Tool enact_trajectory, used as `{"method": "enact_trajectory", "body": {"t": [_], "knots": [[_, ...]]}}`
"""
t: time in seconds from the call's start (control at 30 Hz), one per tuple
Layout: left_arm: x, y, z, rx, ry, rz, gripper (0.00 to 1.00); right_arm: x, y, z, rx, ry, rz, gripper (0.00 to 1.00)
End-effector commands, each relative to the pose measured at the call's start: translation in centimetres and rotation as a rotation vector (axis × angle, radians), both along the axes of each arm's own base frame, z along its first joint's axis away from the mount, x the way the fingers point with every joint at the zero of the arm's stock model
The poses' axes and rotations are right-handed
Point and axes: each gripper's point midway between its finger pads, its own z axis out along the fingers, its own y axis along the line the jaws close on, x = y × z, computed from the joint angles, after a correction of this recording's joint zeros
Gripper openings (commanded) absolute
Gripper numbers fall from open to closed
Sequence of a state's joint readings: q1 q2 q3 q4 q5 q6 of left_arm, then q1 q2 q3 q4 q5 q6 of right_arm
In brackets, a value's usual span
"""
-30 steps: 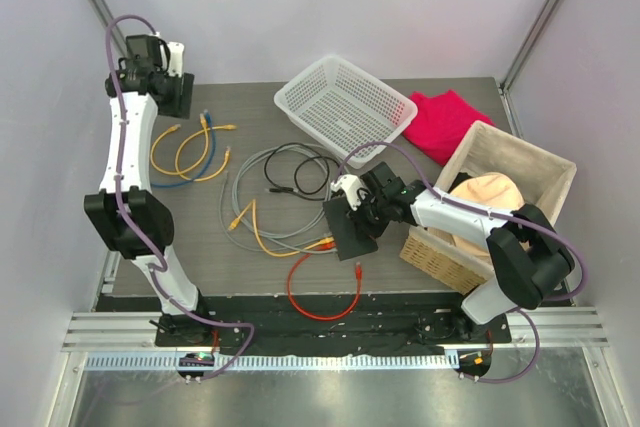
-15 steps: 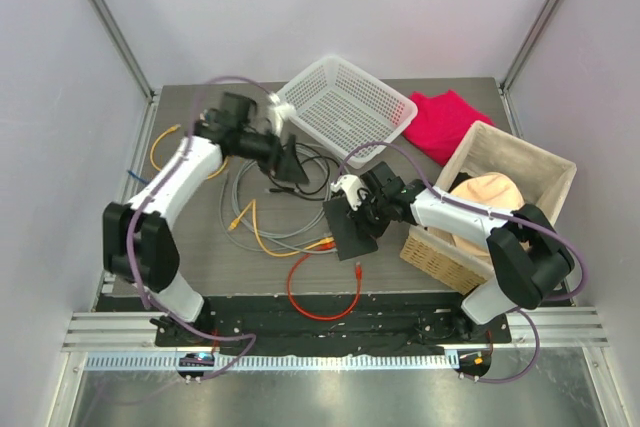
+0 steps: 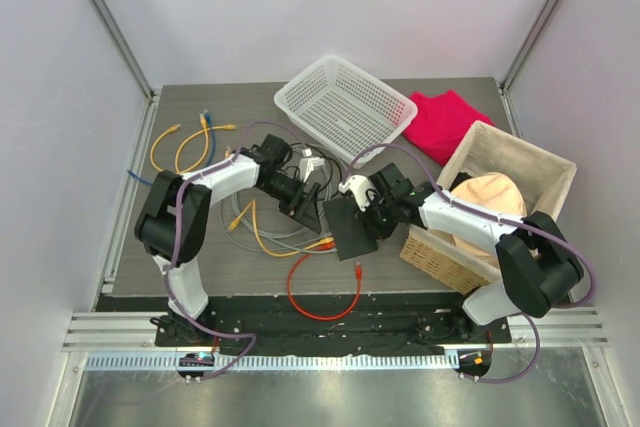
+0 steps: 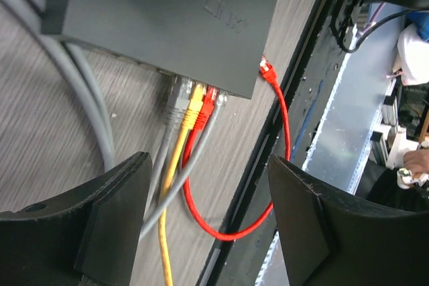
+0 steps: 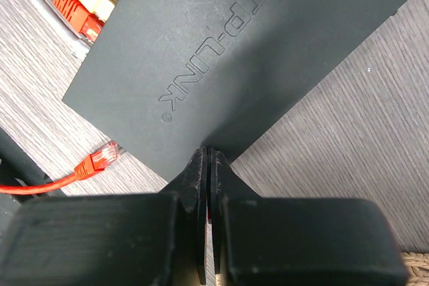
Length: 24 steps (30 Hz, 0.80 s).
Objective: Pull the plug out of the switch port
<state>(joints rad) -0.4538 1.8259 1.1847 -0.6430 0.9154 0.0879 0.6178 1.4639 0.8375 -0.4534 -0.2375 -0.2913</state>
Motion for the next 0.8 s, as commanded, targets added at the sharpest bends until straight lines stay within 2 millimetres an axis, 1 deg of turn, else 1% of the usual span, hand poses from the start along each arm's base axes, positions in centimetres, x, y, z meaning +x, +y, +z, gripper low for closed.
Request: {"method": "enact_trajectory", "body": {"t": [0.0,0.1,0.17,0.2,0.27,0.5,0.63,0.77], "knots": [[0.8,-2.5,0.5,-0.057,-0.07,-0.057,0.72,-0.8,-2.0,-1.2,-0.082,0.031,-0.009,0.01],[0.7,-3.3,0.0,-0.053,-0.065,-0.065,0.72,-0.8,-1.8,-1.2,-0.08,0.035,-0.01,0.01],[1.0,-3.3,-1.0,-0.028,-0.066,-0.058,0.7,-0.8,-1.8,-1.2,-0.078,0.032,-0.01,0.01],[1.1,-3.2,-1.3,-0.016,-0.064,-0.054,0.68,-0.7,-1.9,-1.1,-0.08,0.031,-0.012,0.01],[1.3,-3.0,-2.1,0.012,-0.069,-0.053,0.67,-0.7,-1.9,-1.1,-0.083,0.029,-0.015,0.01],[1.2,-3.0,-3.7,0.02,-0.03,-0.058,0.63,-0.6,-2.0,-1.0,-0.085,0.027,-0.016,0.01],[1.4,-3.3,-4.2,0.016,-0.012,-0.061,0.62,-0.6,-1.9,-1.2,-0.084,0.036,-0.018,0.01],[1.6,-3.6,-4.8,0.023,0.015,-0.059,0.58,-0.6,-1.7,-1.2,-0.078,0.043,-0.022,0.01]]}}
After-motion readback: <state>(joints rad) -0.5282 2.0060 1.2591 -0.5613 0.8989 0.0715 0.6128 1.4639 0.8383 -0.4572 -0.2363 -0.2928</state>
